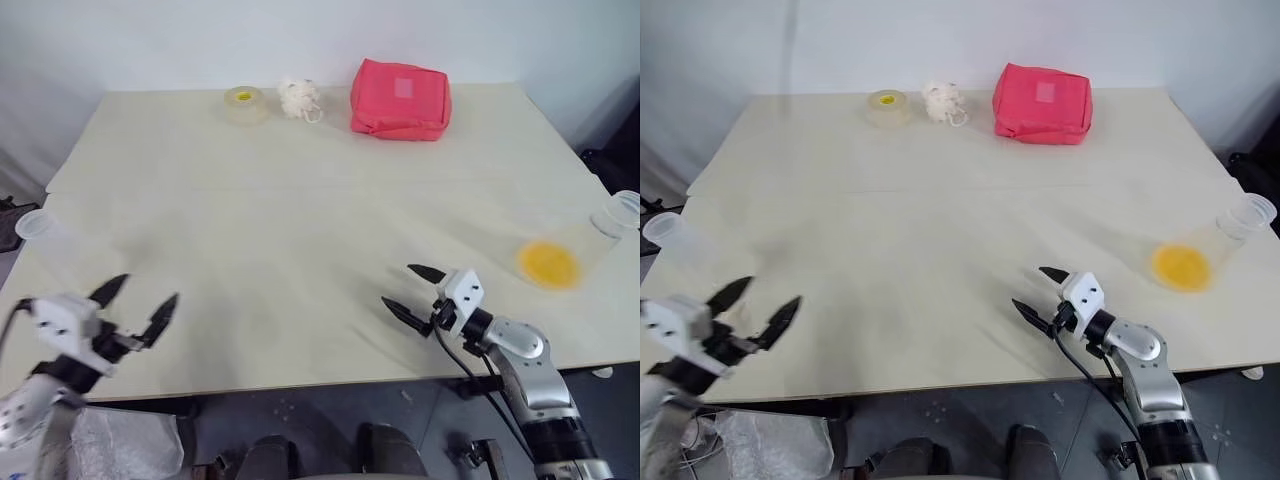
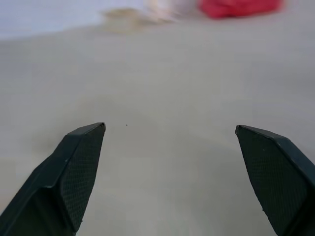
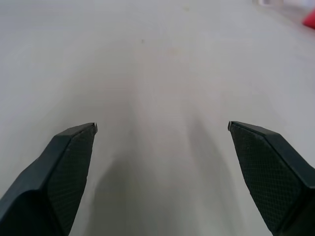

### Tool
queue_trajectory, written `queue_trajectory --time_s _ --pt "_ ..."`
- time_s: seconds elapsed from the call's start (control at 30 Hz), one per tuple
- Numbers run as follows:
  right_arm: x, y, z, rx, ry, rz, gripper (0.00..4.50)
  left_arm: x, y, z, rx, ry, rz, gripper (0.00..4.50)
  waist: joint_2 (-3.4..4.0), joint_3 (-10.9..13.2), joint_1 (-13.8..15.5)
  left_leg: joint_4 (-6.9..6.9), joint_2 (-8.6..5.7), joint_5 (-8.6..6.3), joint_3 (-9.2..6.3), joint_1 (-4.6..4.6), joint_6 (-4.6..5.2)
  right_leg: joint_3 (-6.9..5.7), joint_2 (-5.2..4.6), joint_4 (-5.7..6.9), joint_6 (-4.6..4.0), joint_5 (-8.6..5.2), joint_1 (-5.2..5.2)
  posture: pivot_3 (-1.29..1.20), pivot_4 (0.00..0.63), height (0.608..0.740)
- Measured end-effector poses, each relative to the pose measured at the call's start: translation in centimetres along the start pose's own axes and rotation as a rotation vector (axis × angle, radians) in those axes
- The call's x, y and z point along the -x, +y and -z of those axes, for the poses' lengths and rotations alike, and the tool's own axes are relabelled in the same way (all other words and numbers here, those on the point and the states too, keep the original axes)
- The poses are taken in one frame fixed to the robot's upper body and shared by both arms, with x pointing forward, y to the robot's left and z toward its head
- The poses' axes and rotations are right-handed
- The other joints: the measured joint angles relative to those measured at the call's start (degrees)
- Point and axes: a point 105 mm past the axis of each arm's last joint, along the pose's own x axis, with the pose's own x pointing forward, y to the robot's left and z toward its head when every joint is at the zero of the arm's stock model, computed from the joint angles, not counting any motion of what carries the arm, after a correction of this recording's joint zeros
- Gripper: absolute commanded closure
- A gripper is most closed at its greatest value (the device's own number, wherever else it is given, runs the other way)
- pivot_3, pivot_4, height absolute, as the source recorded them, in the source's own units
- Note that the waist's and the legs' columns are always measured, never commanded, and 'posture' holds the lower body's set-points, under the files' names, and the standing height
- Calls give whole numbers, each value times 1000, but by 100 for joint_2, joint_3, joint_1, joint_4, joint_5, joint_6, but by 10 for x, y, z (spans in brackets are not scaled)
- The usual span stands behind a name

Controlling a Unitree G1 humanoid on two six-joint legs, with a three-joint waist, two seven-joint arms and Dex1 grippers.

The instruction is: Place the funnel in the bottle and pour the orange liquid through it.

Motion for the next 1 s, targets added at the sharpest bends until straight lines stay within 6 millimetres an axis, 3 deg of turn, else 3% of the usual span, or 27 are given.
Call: queue_trajectory --time_s 0.1,0.3,0.47,0.63,1.0 --pt "-6 -2 -8 -9 -38 -20 25 18 21 -5 25 24 -121 0 1 1 40 4 -10 0 -12 -3 3 1 -6 1 0 0 5 0 150 740" --pt "-14 6 -24 -70 -112 -76 25 24 43 -7 37 27 -251 0 3 1 14 4 -9 -1 -11 -2 2 0 -2 3 0 0 4 0 150 740" --pt "-19 24 -43 -78 -160 -197 25 9 74 -10 39 -7 -358 0 1 0 3 5 -8 -1 -8 0 1 -1 4 12 0 0 2 0 150 740" --pt "-24 22 -52 -59 -180 -194 25 -15 95 -11 45 -31 -412 0 0 1 6 5 -15 -1 -7 -1 1 -2 3 21 0 0 -4 0 150 740" --pt "-23 19 -52 -45 -182 -131 25 -63 110 3 60 -16 -384 0 -4 0 -9 -2 -28 -1 1 0 -4 -13 12 22 1 0 -7 0 150 740"
